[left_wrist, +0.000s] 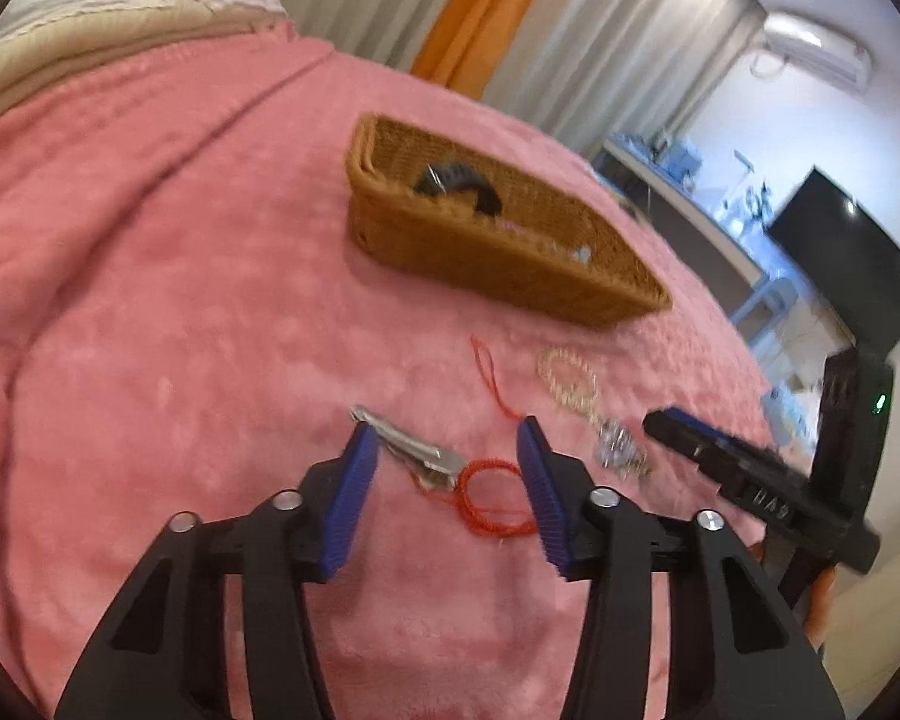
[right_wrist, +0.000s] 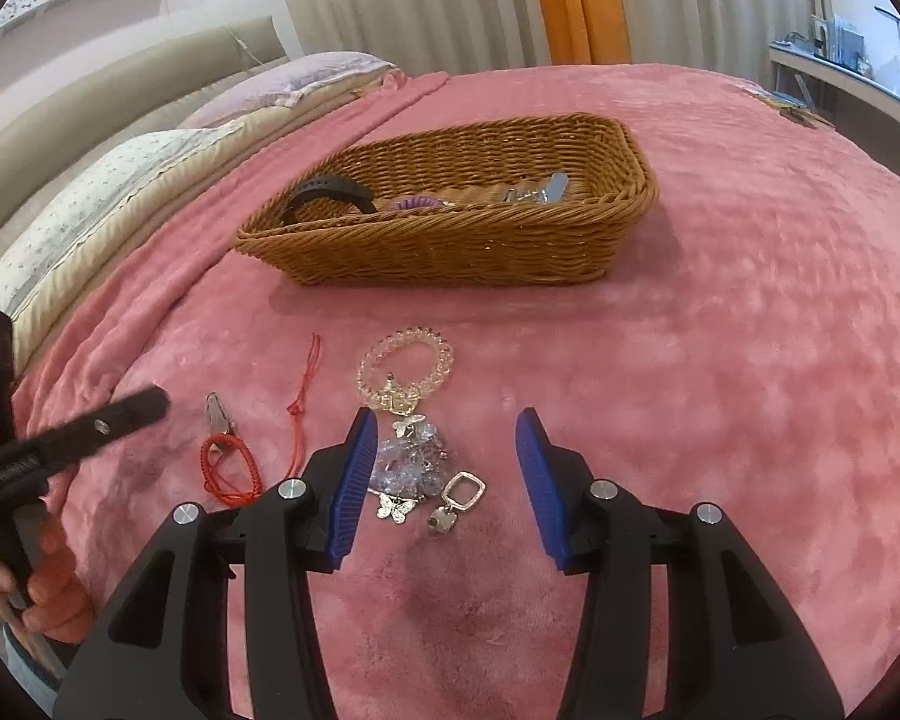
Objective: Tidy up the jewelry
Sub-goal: 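Open both tools over the basket and move back toward the remaining items, then grasp the red cord key with the left tool while the right tool grasps the crystal charm keychain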
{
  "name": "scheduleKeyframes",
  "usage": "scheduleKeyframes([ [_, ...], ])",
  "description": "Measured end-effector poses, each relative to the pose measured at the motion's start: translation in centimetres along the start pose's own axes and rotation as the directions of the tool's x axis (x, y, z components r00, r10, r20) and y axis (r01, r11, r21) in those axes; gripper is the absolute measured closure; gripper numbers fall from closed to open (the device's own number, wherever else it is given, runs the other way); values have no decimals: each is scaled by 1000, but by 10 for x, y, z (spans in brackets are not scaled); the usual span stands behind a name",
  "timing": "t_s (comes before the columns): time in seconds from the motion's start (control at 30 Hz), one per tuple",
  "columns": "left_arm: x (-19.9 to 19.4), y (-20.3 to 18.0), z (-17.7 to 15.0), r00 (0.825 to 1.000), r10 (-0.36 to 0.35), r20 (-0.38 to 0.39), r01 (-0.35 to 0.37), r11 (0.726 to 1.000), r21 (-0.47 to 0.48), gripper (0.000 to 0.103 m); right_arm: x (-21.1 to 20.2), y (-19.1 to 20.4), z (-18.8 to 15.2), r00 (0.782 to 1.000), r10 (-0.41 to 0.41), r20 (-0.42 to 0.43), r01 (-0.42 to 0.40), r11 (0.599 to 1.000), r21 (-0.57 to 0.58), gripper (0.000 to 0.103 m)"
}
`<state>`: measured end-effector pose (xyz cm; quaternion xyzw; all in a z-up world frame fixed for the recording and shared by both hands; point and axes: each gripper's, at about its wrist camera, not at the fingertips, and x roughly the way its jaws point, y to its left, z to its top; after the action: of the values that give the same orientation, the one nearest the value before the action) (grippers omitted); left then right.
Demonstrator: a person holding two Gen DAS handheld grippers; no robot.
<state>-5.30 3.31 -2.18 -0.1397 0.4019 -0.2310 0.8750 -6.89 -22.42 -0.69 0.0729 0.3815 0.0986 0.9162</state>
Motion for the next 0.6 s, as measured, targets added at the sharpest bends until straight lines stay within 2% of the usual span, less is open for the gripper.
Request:
scheduleKeyframes([
  [0.13,11,-7,-9,996,28,-79,-26,999,32,58,4,-2,-1,1000,-6,-22,7,1000,7,58],
  [0.23,17,-9,-14,993,39,-108,-36,999,29,58,6,2,-3,999,-21,-33,20,1000,-8,58],
  [0.4,22,-21,-20,990,100,-104,-92,992,84,58,12,15,-6,998,-38,-52,34,997,-70,58],
  [0.53,25,-31,-23,982,172,-84,-158,976,147,60,17,24,-9,996,-52,-68,44,992,-117,58],
  [0.6,25,-32,-23,980,179,-82,-165,974,156,71,18,26,-10,996,-62,-66,53,990,-131,57],
])
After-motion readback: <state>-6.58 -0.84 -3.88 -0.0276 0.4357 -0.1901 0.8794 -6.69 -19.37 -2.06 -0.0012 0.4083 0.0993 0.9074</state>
